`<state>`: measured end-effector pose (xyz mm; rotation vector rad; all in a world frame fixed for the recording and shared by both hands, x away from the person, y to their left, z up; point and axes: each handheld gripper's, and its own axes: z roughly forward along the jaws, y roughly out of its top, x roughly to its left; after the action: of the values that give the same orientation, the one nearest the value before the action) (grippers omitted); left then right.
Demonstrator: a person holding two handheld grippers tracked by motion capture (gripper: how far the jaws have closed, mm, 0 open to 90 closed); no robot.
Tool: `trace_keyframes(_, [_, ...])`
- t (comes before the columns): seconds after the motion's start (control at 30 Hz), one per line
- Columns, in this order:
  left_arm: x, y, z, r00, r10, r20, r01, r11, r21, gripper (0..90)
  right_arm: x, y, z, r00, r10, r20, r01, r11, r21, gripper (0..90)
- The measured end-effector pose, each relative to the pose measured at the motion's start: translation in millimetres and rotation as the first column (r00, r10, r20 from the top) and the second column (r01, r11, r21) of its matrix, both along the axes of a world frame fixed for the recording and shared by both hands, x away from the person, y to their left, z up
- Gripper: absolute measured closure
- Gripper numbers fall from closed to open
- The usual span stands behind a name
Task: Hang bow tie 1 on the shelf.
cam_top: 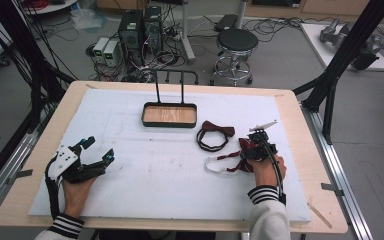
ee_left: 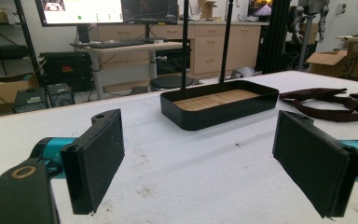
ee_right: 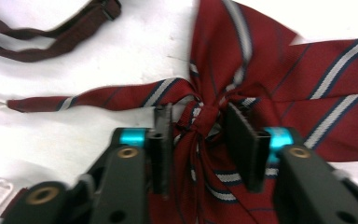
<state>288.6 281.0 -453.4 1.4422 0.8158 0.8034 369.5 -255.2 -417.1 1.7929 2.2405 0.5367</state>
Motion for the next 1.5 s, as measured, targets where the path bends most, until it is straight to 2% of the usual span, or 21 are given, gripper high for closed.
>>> trace_keyframes(0.07, [-0.1, 0.1, 0.1, 1.0000, -0.001, -0.002, 0.001, 1.0000, 0.001, 17.0, -0.1, 2.8, 0.3, 0.9999, 0.011, 0.001, -0.011, 0.9998, -0.016, 74.4])
trace_keyframes(0.17, [-0.1, -0.1, 0.0, 1.0000, -0.001, 0.000, 0.001, 1.0000, 0.001, 16.9, 0.3, 6.7, 1.2, 0.9999, 0.013, -0.006, -0.014, 0.9992, -0.036, 75.9])
trace_keyframes(0.37, [-0.1, 0.0, 0.0, 1.0000, -0.001, 0.000, 0.001, 1.0000, 0.002, 16.9, 1.8, 2.8, 1.8, 0.9998, 0.010, -0.017, -0.010, 0.9999, -0.008, 76.1])
trace_keyframes(0.5, [-0.1, -0.1, 0.0, 1.0000, -0.001, 0.001, 0.001, 1.0000, 0.002, 16.9, 1.6, 2.2, 2.5, 0.9998, 0.011, -0.018, -0.011, 0.9999, -0.005, 76.1])
trace_keyframes(0.77, [-0.1, -0.2, 0.0, 1.0000, 0.000, 0.001, 0.000, 1.0000, 0.002, 16.9, -2.4, -3.8, 9.2, 0.9995, 0.021, 0.023, -0.021, 0.9995, 0.025, 76.2])
trace_keyframes(0.97, [-0.1, -0.2, 0.0, 1.0000, 0.001, 0.001, -0.001, 1.0000, 0.003, 16.9, -8.7, -6.0, 17.2, 0.9933, 0.052, 0.103, -0.059, 0.9958, 0.070, 76.2])
trace_keyframes(1.0, [-0.1, -0.2, 0.0, 1.0000, 0.001, 0.001, -0.001, 1.0000, 0.003, 16.9, -8.7, -6.0, 17.2, 0.9933, 0.052, 0.103, -0.059, 0.9958, 0.070, 76.2])
trace_keyframes(1.07, [-0.2, -0.2, 0.0, 1.0000, 0.001, 0.001, -0.001, 1.0000, 0.004, 16.9, -12.4, -6.2, 21.3, 0.9846, 0.074, 0.158, -0.092, 0.9900, 0.107, 76.1])
trace_keyframes(1.1, [-0.2, -0.2, 0.0, 1.0000, 0.001, 0.001, -0.001, 1.0000, 0.004, 16.9, -12.4, -6.2, 21.3, 0.9846, 0.074, 0.158, -0.092, 0.9900, 0.107, 76.1])
trace_keyframes(1.13, [-0.2, -0.2, 0.0, 1.0000, 0.001, 0.001, -0.001, 1.0000, 0.005, 16.9, -14.7, -5.8, 23.7, 0.9766, 0.086, 0.197, -0.114, 0.9845, 0.134, 76.1])
trace_keyframes(1.27, [-0.1, -0.1, 0.0, 1.0000, 0.000, 0.001, 0.000, 1.0000, 0.002, 16.9, -18.9, -4.9, 28.7, 0.9517, 0.120, 0.283, -0.174, 0.9694, 0.173, 76.1])
trace_keyframes(1.33, [-0.1, 0.1, 0.1, 1.0000, 0.001, 0.000, -0.001, 1.0000, 0.001, 16.9, -20.9, -4.7, 31.2, 0.9399, 0.133, 0.314, -0.201, 0.9606, 0.192, 76.1])
trace_keyframes(1.37, [-0.1, 0.1, 0.1, 1.0000, 0.001, 0.000, -0.001, 1.0000, 0.001, 16.9, -22.0, -4.3, 32.6, 0.9304, 0.145, 0.337, -0.221, 0.9544, 0.201, 76.1])
trace_keyframes(1.43, [0.0, 0.5, 0.2, 1.0000, 0.001, -0.001, -0.001, 1.0000, 0.001, 16.9, -24.0, -3.2, 34.7, 0.9168, 0.158, 0.367, -0.247, 0.9455, 0.212, 76.2])
trace_keyframes(1.5, [-0.1, 0.5, 0.1, 1.0000, 0.003, -0.002, -0.003, 1.0000, 0.000, 16.9, -25.5, -2.4, 35.8, 0.9023, 0.162, 0.400, -0.273, 0.9320, 0.239, 76.1])
